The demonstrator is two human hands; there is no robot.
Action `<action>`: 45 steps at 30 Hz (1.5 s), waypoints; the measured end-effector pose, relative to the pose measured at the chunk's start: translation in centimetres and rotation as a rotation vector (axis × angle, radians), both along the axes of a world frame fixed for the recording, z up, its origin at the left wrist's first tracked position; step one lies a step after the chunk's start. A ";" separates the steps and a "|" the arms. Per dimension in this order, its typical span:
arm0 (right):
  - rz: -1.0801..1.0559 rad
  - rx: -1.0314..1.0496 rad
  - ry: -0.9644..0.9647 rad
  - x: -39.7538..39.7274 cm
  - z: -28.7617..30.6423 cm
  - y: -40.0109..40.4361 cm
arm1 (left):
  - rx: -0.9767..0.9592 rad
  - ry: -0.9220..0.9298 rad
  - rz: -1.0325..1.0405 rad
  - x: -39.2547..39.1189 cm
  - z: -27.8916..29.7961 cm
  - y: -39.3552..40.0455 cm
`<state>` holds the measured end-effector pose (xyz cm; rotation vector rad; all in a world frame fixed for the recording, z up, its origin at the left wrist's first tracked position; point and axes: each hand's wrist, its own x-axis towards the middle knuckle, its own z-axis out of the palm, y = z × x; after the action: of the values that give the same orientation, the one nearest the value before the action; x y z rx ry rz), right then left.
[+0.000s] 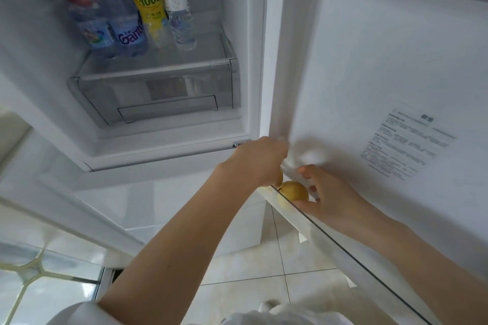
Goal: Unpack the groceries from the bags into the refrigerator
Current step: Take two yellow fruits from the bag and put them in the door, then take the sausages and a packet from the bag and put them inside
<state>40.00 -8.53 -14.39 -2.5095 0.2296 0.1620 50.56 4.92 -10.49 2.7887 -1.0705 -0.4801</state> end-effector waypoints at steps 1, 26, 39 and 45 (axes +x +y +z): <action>0.001 0.005 0.003 -0.2 0.3 -0.1 | -0.033 0.018 0.013 0.0 0.0 0.3; -0.209 0.094 -0.382 -19.3 0.7 9.2 | -0.867 0.133 0.220 -19.9 -6.0 10.3; -0.416 0.142 -0.184 -33.9 -6.7 5.5 | -0.583 0.332 0.054 -32.4 -13.2 5.5; -0.556 0.177 -0.127 -41.7 -8.2 -0.2 | -0.533 0.400 -0.025 -38.1 -14.3 -1.7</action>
<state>-1.69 -8.70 -22.60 -2.1782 0.8062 -0.1941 12.45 3.20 -24.80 2.1077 -0.9651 -0.6144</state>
